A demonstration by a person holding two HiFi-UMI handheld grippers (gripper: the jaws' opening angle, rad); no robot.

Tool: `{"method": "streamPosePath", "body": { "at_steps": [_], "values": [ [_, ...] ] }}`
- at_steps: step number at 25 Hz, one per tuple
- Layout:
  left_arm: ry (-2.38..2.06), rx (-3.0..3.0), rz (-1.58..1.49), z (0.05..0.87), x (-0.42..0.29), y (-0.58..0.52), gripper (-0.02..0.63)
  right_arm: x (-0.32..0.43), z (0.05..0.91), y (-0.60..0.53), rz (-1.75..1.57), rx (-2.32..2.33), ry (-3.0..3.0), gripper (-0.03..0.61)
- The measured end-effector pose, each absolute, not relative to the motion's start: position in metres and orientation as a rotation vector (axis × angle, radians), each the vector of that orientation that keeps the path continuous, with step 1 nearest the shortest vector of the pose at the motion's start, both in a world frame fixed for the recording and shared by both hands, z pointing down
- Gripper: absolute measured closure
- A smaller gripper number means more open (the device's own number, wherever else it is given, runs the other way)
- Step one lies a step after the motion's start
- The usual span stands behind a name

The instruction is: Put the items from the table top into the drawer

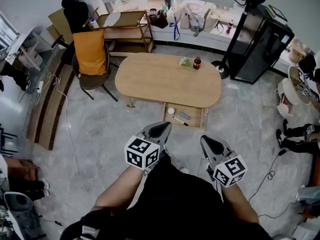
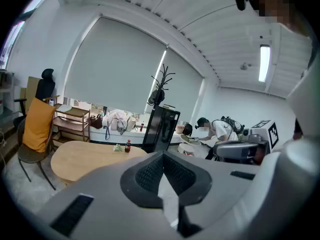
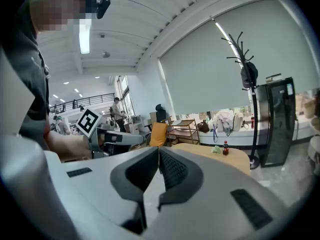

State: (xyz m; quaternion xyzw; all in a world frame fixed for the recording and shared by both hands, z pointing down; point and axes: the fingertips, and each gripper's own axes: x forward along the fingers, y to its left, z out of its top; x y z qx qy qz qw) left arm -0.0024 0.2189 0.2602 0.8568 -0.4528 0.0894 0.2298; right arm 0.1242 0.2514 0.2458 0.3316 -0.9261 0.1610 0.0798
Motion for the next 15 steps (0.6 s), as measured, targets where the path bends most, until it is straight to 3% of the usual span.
{"method": "streamPosePath", "body": {
  "at_steps": [8, 15],
  "values": [
    [-1.286, 2.379, 0.402, 0.259, -0.002, 0.297, 0.612, 0.113, 0.247, 0.311, 0.529, 0.862, -2.847, 0.575],
    [-1.241, 2.459, 0.384, 0.243, -0.034, 0.298, 0.612, 0.071, 0.245, 0.325, 0.485, 0.905, -2.828, 0.575]
  ]
}}
